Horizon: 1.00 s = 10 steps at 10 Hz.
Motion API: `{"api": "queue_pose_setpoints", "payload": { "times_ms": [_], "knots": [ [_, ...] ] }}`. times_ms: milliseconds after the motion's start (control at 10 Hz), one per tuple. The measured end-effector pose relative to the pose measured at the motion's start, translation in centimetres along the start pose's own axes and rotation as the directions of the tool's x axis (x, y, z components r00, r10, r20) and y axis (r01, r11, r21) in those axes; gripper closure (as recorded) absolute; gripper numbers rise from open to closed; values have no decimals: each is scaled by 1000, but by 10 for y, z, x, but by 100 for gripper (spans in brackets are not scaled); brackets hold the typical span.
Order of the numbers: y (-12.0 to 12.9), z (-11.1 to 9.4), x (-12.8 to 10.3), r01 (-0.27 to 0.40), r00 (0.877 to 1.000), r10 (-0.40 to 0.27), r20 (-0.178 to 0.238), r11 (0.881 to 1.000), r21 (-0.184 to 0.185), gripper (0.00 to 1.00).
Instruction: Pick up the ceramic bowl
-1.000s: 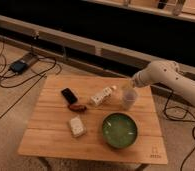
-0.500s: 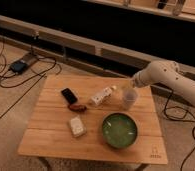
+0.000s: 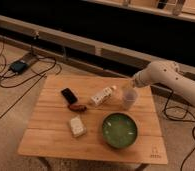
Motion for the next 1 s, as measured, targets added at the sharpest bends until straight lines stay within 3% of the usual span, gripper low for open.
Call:
{"api": "queue_pose_setpoints", "payload": {
  "times_ms": [400,600,800,1000],
  "knots": [
    [-1,0,0,2,1000,-2,-2,1000,3,36],
    [-6,-8,8,-7,999,8,-45,999,36,36],
    [-7,-30,34,-28,994,36,-99,996,80,36],
    [14,-51,65,-77,989,88,-122,992,97,36]
  ]
}}
